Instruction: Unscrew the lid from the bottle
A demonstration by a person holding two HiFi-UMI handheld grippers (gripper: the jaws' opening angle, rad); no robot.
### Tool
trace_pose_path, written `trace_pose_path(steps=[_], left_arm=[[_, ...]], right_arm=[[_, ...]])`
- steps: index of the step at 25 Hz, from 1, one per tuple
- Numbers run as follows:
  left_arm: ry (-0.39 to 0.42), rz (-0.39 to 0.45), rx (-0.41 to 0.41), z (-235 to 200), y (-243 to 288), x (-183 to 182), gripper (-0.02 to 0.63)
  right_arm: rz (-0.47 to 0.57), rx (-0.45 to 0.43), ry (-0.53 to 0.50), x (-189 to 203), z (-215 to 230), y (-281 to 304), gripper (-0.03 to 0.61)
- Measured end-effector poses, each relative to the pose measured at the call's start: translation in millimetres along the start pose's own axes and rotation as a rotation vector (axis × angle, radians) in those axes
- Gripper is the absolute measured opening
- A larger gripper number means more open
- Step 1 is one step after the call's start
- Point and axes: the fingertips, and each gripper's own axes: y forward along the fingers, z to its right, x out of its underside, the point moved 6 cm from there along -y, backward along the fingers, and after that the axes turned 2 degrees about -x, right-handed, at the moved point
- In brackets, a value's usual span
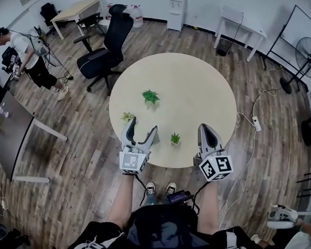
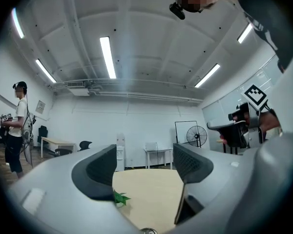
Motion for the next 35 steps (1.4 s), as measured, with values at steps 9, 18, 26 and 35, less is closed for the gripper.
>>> trace_pose_path(steps=[9,18,26,35], left_arm=[[-0.099,-0.162,0.056,4.5,6.3,133.3,0.37],[-0.156,-0.366,0.061,12.5,3.7,255.4,0.394],[-0.162,-0.481,0.026,15.9,11.3,309.9,0.413],[-0.158,-0.521,0.047,12.2,13.0,311.1,0.382]], right_arm=[[-0.113,-0.028,-0.003,22.9,-13.2,-9.8,0.003],[-0.176,-0.054,0.079,42.9,-19.6,-14.6,0.003],[-0.222,-0.059,0.077,57.1,-20.4,-8.5,0.003],[-0.241,-0.073,0.069,65.4,-23.0,-6.2,0.003]])
